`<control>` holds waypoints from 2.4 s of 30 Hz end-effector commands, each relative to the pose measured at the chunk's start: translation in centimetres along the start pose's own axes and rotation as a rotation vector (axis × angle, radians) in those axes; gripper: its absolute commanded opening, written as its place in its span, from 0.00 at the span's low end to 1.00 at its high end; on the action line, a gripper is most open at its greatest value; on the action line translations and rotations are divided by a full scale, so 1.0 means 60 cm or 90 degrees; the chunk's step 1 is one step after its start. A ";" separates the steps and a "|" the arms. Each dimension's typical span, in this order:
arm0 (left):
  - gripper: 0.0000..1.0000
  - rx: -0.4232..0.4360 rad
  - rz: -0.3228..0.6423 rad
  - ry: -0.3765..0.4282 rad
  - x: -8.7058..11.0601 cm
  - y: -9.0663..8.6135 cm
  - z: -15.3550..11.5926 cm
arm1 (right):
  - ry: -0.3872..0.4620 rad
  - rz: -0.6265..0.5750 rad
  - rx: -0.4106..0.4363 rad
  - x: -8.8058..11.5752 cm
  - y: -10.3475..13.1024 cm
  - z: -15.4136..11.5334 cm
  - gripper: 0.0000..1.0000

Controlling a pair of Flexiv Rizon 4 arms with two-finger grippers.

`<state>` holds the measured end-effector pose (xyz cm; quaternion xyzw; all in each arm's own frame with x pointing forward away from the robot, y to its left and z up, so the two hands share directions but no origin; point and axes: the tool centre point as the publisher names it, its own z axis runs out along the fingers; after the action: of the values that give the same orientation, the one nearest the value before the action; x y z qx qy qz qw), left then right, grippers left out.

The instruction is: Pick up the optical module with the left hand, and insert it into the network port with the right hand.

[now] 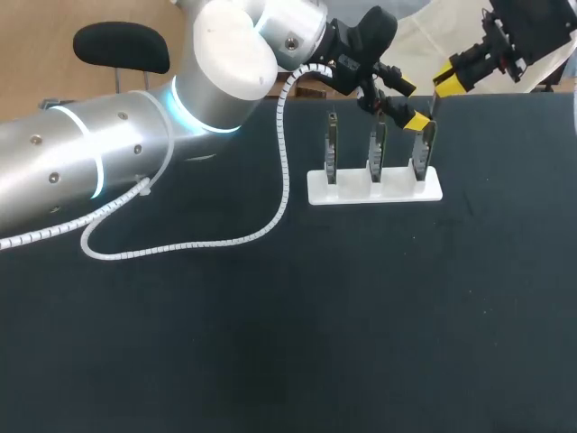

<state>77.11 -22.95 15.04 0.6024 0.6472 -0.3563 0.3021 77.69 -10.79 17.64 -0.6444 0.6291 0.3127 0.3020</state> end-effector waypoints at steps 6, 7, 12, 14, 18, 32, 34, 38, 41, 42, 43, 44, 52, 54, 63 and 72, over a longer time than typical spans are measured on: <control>1.00 0.001 -0.001 0.003 -0.002 0.002 0.001 | -0.003 0.000 -0.005 0.000 -0.005 0.005 0.00; 1.00 0.001 -0.001 0.003 -0.002 0.002 0.001 | -0.003 0.000 -0.005 0.000 -0.005 0.005 0.00; 1.00 0.001 -0.001 0.003 -0.002 0.002 0.001 | 0.002 0.002 -0.007 0.005 -0.001 0.010 0.00; 1.00 0.001 -0.001 0.003 -0.002 0.002 0.001 | 0.003 0.003 -0.007 0.007 -0.001 0.011 0.00; 1.00 0.001 -0.001 0.003 -0.002 0.002 0.001 | 0.004 0.002 -0.006 0.007 0.000 0.012 0.00; 1.00 0.001 -0.001 0.003 -0.002 0.002 0.001 | 0.007 -0.007 -0.003 0.003 -0.006 0.005 0.00; 1.00 0.001 -0.001 0.003 -0.002 0.002 0.001 | 0.009 -0.009 -0.006 0.004 -0.005 0.007 0.00; 1.00 0.001 -0.001 0.003 -0.002 0.002 0.001 | 0.008 -0.007 -0.008 0.006 -0.005 0.010 0.00; 1.00 0.001 -0.001 0.003 -0.002 0.002 0.001 | 0.007 -0.006 -0.009 0.007 -0.005 0.011 0.00; 1.00 0.001 -0.001 0.003 -0.002 0.002 0.001 | 0.006 -0.007 -0.009 0.006 -0.006 0.011 0.00; 1.00 0.001 -0.001 0.003 -0.002 0.002 0.001 | 0.006 -0.008 -0.009 0.005 -0.007 0.010 0.00; 1.00 0.001 -0.001 0.003 -0.002 0.002 0.001 | 0.005 -0.008 -0.008 0.004 -0.008 0.009 0.00; 1.00 0.001 -0.001 0.003 -0.002 0.002 0.001 | 0.008 -0.007 -0.004 0.005 -0.007 0.005 0.00; 1.00 0.001 -0.001 0.003 -0.002 0.002 0.001 | 0.008 -0.004 -0.005 0.008 -0.006 0.007 0.00; 1.00 0.001 -0.001 0.003 -0.002 0.002 0.001 | 0.004 -0.004 -0.006 0.004 -0.003 0.008 0.00; 1.00 0.001 -0.001 0.003 -0.002 0.002 0.001 | 0.006 -0.011 0.000 -0.001 -0.004 0.002 0.00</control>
<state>77.11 -22.95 15.05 0.6024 0.6472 -0.3564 0.3021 78.03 -10.65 17.64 -0.6518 0.6242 0.3081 0.3011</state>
